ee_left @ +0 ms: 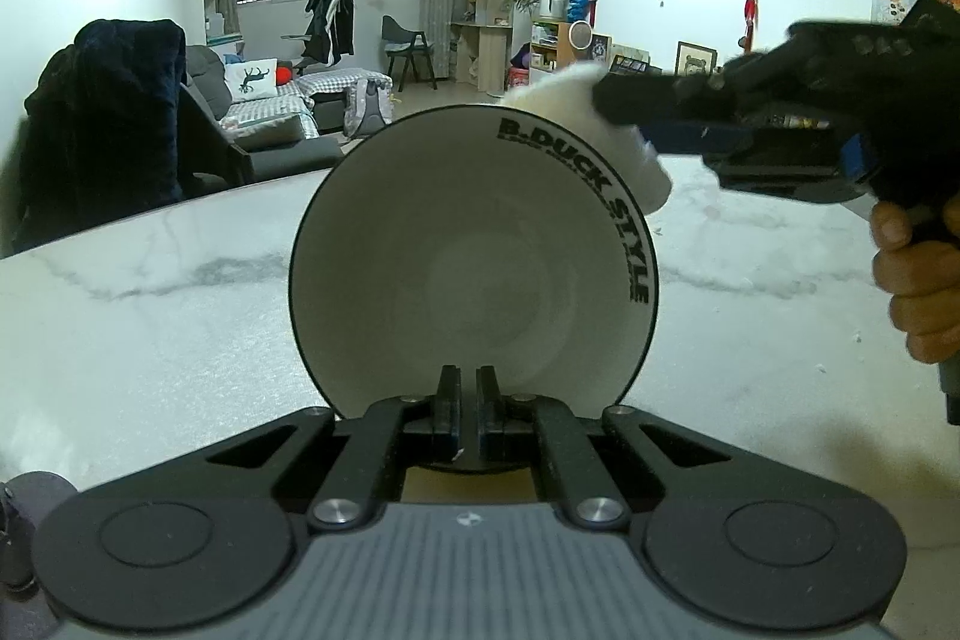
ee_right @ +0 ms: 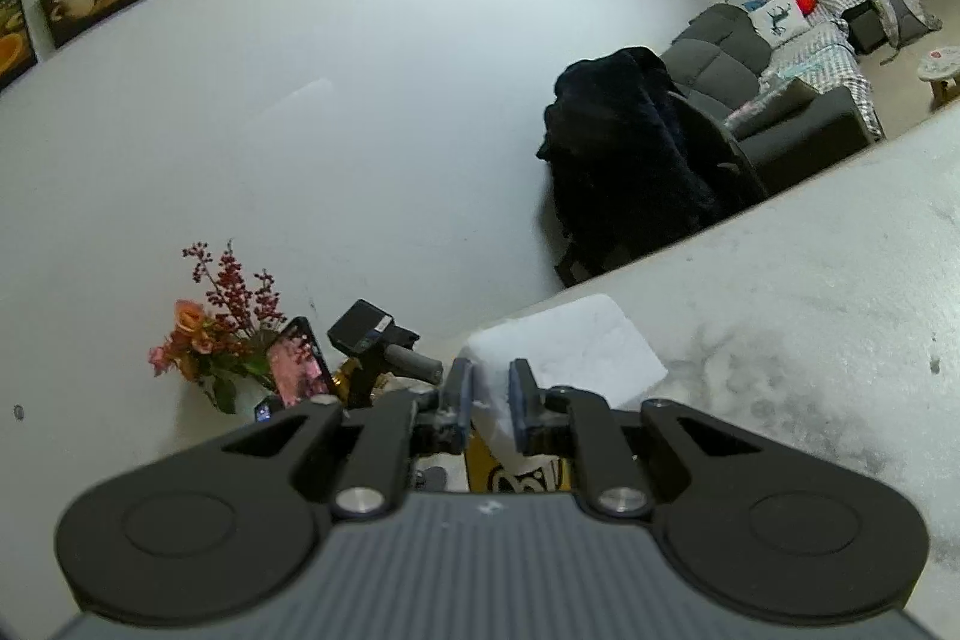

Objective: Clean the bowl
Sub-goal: 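Wipe the bowl's rim with the sponge while the left tool tilts the bowl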

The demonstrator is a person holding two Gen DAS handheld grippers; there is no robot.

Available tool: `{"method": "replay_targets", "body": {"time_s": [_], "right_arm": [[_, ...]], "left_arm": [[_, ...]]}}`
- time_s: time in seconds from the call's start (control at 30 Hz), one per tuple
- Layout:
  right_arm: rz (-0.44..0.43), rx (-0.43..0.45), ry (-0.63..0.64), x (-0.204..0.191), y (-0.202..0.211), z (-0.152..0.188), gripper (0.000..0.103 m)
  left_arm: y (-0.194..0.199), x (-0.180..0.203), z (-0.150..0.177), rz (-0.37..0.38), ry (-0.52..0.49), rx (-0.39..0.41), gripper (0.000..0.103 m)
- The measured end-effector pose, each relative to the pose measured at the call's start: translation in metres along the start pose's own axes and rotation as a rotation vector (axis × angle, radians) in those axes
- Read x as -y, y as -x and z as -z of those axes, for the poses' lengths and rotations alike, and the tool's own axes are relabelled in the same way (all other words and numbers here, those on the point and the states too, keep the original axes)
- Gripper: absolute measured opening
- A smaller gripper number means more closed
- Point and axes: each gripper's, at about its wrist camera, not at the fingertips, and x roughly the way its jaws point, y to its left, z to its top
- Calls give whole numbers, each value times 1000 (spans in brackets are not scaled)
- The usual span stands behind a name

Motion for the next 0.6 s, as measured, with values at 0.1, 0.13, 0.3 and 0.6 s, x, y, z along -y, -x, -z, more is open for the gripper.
{"method": "replay_targets", "body": {"time_s": [0.1, 0.13, 0.3, 0.6], "right_arm": [[26, -8, -37, 10, -3, -1, 14], [29, -10, -45, 12, -4, -1, 14], [-17, -7, 0, 1, 0, -1, 15], [43, -18, -65, 21, -1, 2, 15]], "left_arm": [[0, -1, 0, 2, 2, 0, 4], [4, 5, 3, 1, 1, -1, 4], [10, 16, 7, 0, 9, -4, 4], [-7, -4, 1, -1, 20, -3, 4]]}}
